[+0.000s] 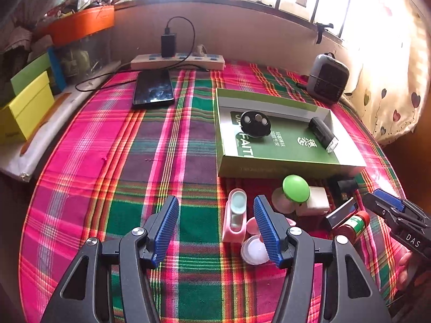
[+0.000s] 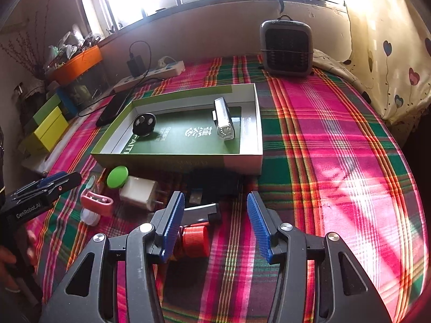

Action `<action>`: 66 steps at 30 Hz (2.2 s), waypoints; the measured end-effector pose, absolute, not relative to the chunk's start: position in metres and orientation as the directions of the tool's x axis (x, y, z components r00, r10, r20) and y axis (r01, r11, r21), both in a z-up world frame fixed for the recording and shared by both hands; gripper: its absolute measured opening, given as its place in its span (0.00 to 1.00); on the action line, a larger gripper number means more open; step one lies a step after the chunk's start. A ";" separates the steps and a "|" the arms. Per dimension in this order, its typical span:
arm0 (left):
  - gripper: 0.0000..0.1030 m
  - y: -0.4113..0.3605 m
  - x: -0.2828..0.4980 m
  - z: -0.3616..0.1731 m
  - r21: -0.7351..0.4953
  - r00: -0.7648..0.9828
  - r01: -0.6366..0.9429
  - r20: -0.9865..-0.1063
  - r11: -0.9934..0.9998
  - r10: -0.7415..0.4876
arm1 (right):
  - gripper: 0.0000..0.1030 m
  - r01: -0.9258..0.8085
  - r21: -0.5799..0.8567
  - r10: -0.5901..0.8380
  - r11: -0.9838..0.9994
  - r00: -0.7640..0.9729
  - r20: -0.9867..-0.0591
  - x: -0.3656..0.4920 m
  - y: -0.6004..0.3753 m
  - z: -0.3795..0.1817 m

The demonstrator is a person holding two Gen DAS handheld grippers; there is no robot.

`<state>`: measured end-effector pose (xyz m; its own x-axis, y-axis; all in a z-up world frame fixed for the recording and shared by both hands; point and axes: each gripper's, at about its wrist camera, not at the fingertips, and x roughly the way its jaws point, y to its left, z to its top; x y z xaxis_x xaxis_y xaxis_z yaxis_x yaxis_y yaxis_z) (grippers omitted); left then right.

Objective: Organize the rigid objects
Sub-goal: 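Withdraw both open tools from the tray toward the remaining items, then grasp the red-capped brown bottle with the right tool while the left tool grasps the white round jar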

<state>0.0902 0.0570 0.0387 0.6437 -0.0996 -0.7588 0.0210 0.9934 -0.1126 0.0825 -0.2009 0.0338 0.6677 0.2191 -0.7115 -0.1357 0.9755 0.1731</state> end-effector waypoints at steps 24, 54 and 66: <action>0.56 0.062 0.065 0.019 -0.150 0.609 0.051 -0.779 0.987 -0.150 | 0.63 -0.071 0.260 0.246 0.963 0.630 -0.737 0.066 -0.180 0.015; 0.56 0.029 0.070 0.012 -0.093 0.580 0.136 -0.800 0.986 -0.155 | 0.63 -0.008 0.078 0.064 0.997 0.656 -0.752 0.043 -0.192 0.007; 0.56 0.029 0.075 0.010 -0.065 0.593 0.111 -0.796 0.992 -0.119 | 0.63 -0.022 0.032 0.038 0.999 0.650 -0.759 0.050 -0.192 0.006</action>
